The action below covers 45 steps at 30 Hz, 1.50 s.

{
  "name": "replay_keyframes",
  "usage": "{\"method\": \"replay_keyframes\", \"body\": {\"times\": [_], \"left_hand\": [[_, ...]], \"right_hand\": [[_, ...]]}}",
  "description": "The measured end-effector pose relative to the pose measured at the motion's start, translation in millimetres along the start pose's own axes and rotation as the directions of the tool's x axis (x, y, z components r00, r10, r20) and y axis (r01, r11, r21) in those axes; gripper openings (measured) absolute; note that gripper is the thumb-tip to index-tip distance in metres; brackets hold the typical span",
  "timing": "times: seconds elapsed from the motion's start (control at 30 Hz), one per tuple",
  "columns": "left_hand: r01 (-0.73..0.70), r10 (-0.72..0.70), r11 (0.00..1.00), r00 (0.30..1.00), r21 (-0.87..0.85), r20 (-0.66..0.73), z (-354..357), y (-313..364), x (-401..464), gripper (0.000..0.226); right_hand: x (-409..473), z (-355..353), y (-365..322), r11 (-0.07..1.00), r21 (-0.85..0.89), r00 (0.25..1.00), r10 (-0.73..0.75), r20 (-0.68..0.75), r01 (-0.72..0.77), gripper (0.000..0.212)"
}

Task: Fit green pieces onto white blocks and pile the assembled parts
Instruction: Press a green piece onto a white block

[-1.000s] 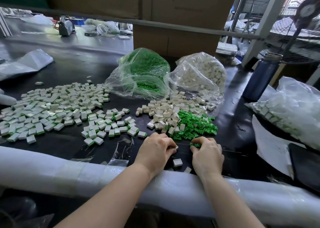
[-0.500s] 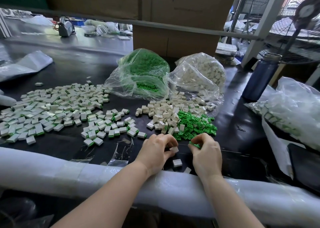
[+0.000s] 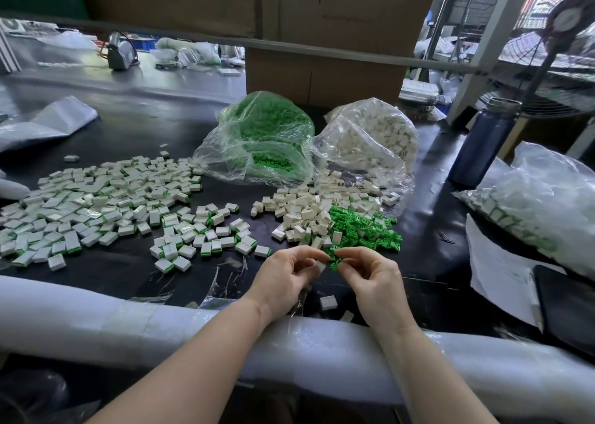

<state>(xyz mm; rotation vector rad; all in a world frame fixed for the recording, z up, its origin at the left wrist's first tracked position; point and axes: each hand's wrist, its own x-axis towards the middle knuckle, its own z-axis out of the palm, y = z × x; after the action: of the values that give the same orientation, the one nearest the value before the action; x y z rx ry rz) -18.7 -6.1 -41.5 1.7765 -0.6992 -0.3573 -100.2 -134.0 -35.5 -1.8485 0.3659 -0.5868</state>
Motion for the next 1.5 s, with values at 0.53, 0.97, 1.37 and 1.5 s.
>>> {"method": "replay_keyframes", "body": {"times": [0.53,0.97,1.37,1.5], "left_hand": [[-0.025,0.02,0.989,0.999,-0.145,-0.036,-4.5,1.1,-0.2,0.019],[0.028,-0.027,0.994,1.0,-0.106,0.016,-3.2,1.1,0.4,0.003],[0.002,0.0,0.998,1.0,-0.064,0.026,-1.6,2.0,0.4,0.011],[-0.004,0.005,1.0,1.0,-0.028,0.027,-1.2,1.8,-0.2,0.013]], "right_hand": [[0.8,2.5,2.8,0.998,0.055,0.998,0.01,0.07,-0.014,0.014],[-0.4,3.0,1.9,1.0,0.019,0.998,-0.017,0.066,0.016,0.013],[-0.5,3.1,1.2,0.998,0.059,0.993,0.009,0.115,-0.016,0.02],[-0.7,3.0,1.1,0.999,0.042,0.99,0.015,0.138,-0.021,0.022]]}}
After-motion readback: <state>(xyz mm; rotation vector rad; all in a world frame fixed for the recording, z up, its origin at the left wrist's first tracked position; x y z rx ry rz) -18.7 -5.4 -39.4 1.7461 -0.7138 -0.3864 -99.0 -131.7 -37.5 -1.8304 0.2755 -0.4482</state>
